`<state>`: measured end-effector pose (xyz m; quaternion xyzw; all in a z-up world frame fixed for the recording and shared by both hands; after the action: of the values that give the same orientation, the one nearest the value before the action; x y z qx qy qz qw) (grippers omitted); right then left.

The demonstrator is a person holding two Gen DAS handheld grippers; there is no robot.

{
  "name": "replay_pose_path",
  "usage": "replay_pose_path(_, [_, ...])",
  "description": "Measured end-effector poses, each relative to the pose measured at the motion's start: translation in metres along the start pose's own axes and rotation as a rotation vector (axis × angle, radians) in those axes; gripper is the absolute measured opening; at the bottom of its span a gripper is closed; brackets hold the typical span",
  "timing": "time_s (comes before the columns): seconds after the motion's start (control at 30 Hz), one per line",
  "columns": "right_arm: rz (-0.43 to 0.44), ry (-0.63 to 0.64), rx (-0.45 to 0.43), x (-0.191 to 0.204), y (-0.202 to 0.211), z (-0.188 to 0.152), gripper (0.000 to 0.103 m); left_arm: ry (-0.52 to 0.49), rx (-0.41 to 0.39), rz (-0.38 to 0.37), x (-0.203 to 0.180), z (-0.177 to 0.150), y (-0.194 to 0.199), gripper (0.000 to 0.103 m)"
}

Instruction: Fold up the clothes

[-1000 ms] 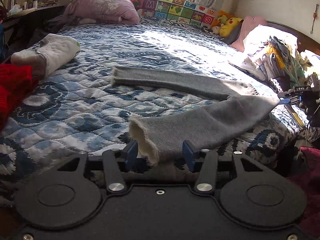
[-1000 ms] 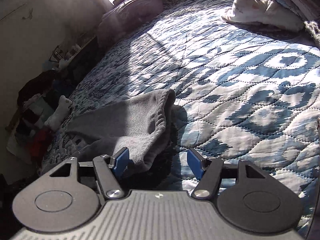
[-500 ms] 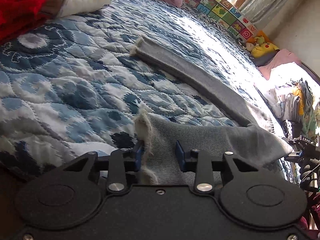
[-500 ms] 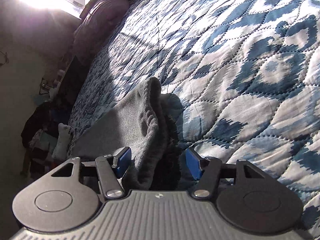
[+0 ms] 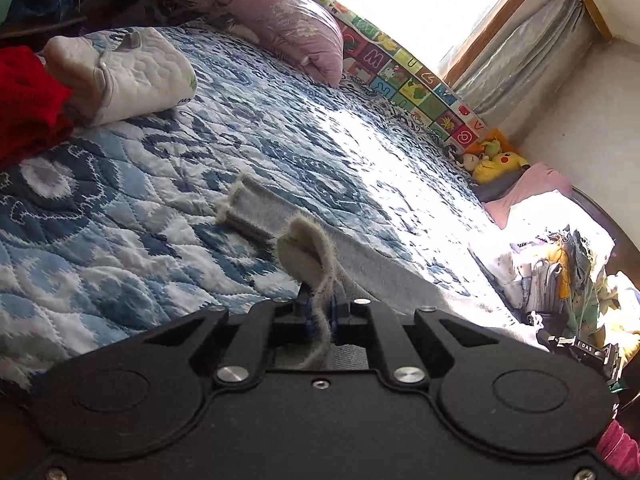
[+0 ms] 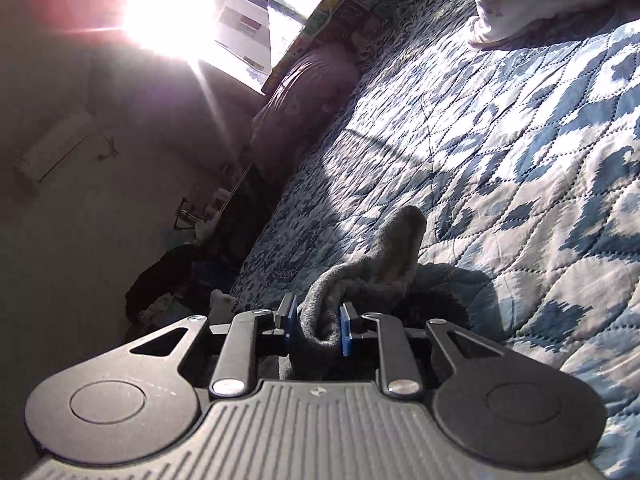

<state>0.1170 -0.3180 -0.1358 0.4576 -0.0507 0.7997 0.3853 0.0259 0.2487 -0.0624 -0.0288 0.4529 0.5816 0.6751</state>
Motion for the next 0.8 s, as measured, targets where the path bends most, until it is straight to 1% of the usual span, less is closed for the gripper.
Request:
replay_pose_path(0.07, [-0.102, 0.025, 0.1, -0.014, -0.006, -0.006, 0.023, 0.013, 0.027, -0.007, 0.005, 0.002, 0.001, 0.005])
replay_pose_path(0.1, [-0.182, 0.043, 0.176, -0.023, -0.013, -0.016, 0.024, 0.015, 0.062, 0.011, 0.01, -0.004, -0.005, 0.005])
replay_pose_path(0.13, [-0.24, 0.058, 0.235, -0.031, -0.017, -0.026, 0.028, 0.024, 0.103, 0.04, 0.018, -0.012, -0.012, 0.005])
replay_pose_path(0.17, [-0.282, 0.072, 0.277, -0.037, -0.019, -0.035, 0.025, 0.033, 0.141, 0.067, 0.025, -0.02, -0.018, 0.005])
replay_pose_path(0.23, [-0.287, 0.094, 0.271, -0.033, -0.016, -0.039, 0.026, 0.057, 0.195, 0.113, 0.04, -0.035, -0.027, 0.005])
replay_pose_path(0.3, [-0.308, 0.137, 0.279, -0.027, -0.015, -0.04, 0.028, 0.067, 0.208, 0.144, 0.05, -0.044, -0.028, 0.005])
replay_pose_path(0.37, [-0.336, 0.188, 0.298, -0.021, -0.017, -0.039, 0.029, 0.071, 0.204, 0.146, 0.053, -0.047, -0.028, 0.005])
replay_pose_path(0.43, [-0.358, 0.217, 0.303, -0.016, -0.018, -0.036, 0.033, 0.04, 0.207, 0.163, 0.05, -0.047, -0.028, 0.006])
replay_pose_path(0.47, [-0.366, 0.223, 0.291, -0.014, -0.017, -0.034, 0.038, 0.022, 0.207, 0.172, 0.049, -0.048, -0.028, 0.006])
replay_pose_path(0.5, [-0.374, 0.23, 0.278, -0.012, -0.015, -0.032, 0.043, -0.002, 0.206, 0.187, 0.048, -0.047, -0.028, 0.009])
replay_pose_path(0.53, [-0.381, 0.234, 0.263, -0.01, -0.013, -0.03, 0.045, -0.031, 0.202, 0.217, 0.047, -0.046, -0.028, 0.015])
replay_pose_path(0.57, [-0.386, 0.229, 0.243, -0.01, -0.012, -0.026, 0.05, -0.053, 0.194, 0.248, 0.048, -0.045, -0.027, 0.018])
replay_pose_path(0.6, [-0.39, 0.21, 0.225, -0.013, -0.011, -0.022, 0.053, -0.065, 0.181, 0.281, 0.051, -0.043, -0.025, 0.023])
replay_pose_path(0.63, [-0.391, 0.184, 0.21, -0.017, -0.011, -0.018, 0.053, -0.078, 0.163, 0.318, 0.055, -0.039, -0.024, 0.023])
replay_pose_path(0.67, [-0.389, 0.156, 0.198, -0.021, -0.011, -0.014, 0.053, -0.087, 0.145, 0.338, 0.057, -0.034, -0.022, 0.023])
replay_pose_path(0.73, [-0.388, 0.107, 0.172, -0.031, -0.011, -0.005, 0.054, -0.09, 0.119, 0.342, 0.057, -0.022, -0.02, 0.023])
replay_pose_path(0.8, [-0.394, 0.096, 0.157, -0.037, -0.017, 0.004, 0.054, -0.1, 0.109, 0.339, 0.055, -0.01, -0.024, 0.026])
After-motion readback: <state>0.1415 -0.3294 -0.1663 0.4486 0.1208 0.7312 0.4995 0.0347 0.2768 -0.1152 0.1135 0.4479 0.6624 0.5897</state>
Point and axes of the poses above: each gripper's, at about its wrist camera, not at the fingertips, and y roughly against the way its jaws point, x to its left, z to its top, the point moved 5 cm from there along -y, roughly the way its jaws point, and after that the axes turned 7 degrees about y, right-handed, at the moved point
